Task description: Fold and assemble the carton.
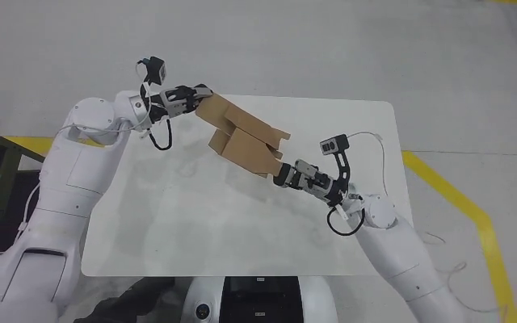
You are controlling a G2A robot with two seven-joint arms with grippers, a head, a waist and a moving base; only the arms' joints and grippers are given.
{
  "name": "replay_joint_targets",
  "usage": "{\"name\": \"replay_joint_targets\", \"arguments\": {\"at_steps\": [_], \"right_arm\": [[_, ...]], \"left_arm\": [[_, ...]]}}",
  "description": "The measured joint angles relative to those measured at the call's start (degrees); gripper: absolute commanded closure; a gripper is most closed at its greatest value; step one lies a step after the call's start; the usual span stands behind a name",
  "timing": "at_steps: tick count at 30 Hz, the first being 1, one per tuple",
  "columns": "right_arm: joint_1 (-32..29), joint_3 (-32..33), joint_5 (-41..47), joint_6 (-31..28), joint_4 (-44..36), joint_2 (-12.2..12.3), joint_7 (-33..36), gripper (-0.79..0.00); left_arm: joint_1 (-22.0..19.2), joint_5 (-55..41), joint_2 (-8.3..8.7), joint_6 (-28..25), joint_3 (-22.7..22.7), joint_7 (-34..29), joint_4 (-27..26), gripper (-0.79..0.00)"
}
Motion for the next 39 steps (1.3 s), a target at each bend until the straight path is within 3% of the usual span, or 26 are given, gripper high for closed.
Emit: {"name": "replay_joint_targets", "arguments": {"at_steps": [30,33,39], "right_arm": [[3.42,-1.44,8.58,0.84,4.66,-2.20,3.86,-0.785],[3.67,-1.93,9.15,1.15,5.11,-2.49,4.38,-0.742],[4.34,-2.69,9.39,1.38,5.98,-3.05,4.89,-0.548]], "left_arm": [[1.42,3.11,-0.53,-0.64,-1.33,1.15,-0.66,0.000],[1.85,3.42,-0.58,-0.64,-1.63,2.36,-1.34,0.000],[2.53,3.92,-0.65,-0.36,-2.06,2.94,-2.53,0.000]]}}
